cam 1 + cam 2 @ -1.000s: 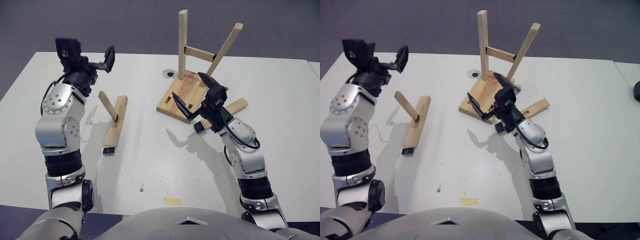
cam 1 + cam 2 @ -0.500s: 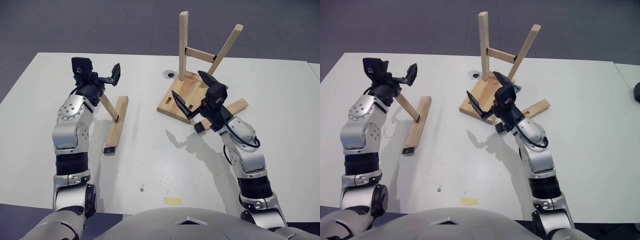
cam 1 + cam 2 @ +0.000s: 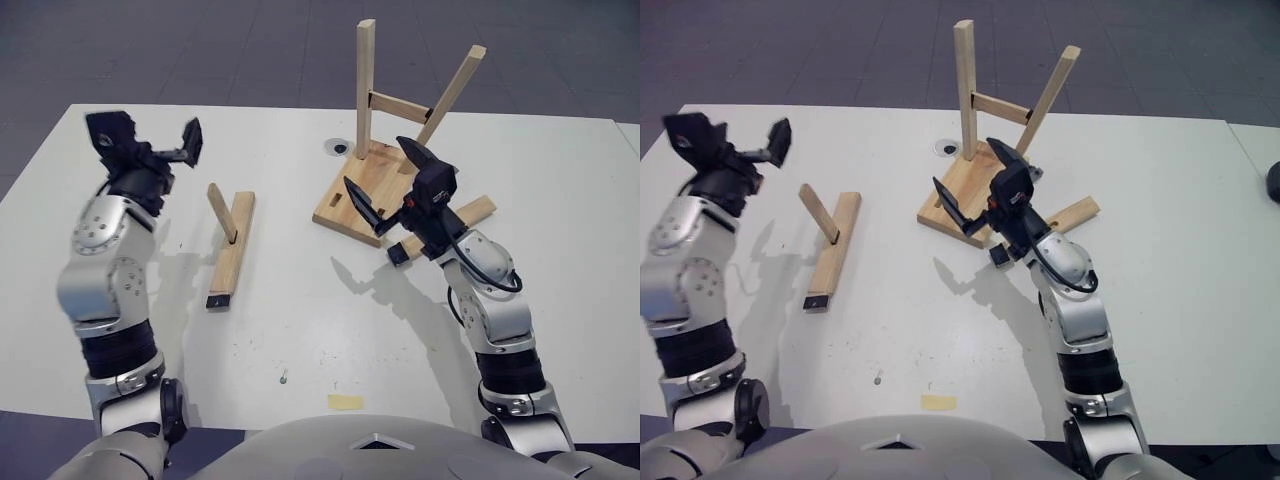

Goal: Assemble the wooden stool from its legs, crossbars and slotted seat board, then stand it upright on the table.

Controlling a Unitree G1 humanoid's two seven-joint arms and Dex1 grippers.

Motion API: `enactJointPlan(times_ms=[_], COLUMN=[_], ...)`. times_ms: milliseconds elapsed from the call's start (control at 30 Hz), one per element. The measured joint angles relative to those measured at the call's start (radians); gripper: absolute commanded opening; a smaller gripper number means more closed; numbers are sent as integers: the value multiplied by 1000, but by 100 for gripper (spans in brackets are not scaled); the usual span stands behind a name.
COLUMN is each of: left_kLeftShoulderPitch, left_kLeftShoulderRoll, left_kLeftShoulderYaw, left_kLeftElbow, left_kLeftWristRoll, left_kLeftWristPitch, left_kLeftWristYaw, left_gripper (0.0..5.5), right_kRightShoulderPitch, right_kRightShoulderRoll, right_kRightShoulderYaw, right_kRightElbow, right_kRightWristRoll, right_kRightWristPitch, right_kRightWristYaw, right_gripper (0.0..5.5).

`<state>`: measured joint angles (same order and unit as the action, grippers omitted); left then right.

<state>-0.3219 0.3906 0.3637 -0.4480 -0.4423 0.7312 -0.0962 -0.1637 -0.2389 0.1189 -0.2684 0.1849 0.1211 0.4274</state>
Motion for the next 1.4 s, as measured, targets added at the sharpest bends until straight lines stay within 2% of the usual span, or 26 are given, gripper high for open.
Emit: enactJointPlan(times_ms=[100,167,233,400,567,800,1033,1267,1400], left_kLeftShoulderPitch=[52,200,331,326,298,294,286,240,166], left_kLeftShoulderRoll=[39,50,54,30,11,38,92,98,89], left_kLeftShoulderYaw=[-9,-51,-102,-206,-310,-307,-371,-413,-426], left_kLeftElbow=[-161,-223,-218,-121,10,80,61,106,82], left_kLeftWristRoll=[-53,-69,-50,26,57,89,107,159,249], left_kLeftWristPitch=[137,233,293,296,285,295,306,245,118], left_kLeftWristYaw=[-5,-16,-15,21,-17,-42,-92,-126,-88], left_gripper=[539,539,539,539,455,332,209,208,208], right_kRightShoulderPitch=[22,35,54,56,54,54,70,96,27], right_kRightShoulderRoll=[0,-1,-1,-1,-1,-1,10,12,13], right_kRightShoulderYaw=[2,2,2,12,12,12,11,-3,-33], right_kRightElbow=[-19,-28,-31,-31,-28,-28,-37,-45,-11], right_kRightWristRoll=[-5,-6,-8,-10,-21,-29,-42,-48,-18], right_kRightWristPitch=[1,1,2,3,1,1,0,0,21], right_kRightWristYaw=[-6,-10,-12,-10,-10,-10,-40,-68,-63], right_gripper=[540,540,540,540,540,540,540,540,540])
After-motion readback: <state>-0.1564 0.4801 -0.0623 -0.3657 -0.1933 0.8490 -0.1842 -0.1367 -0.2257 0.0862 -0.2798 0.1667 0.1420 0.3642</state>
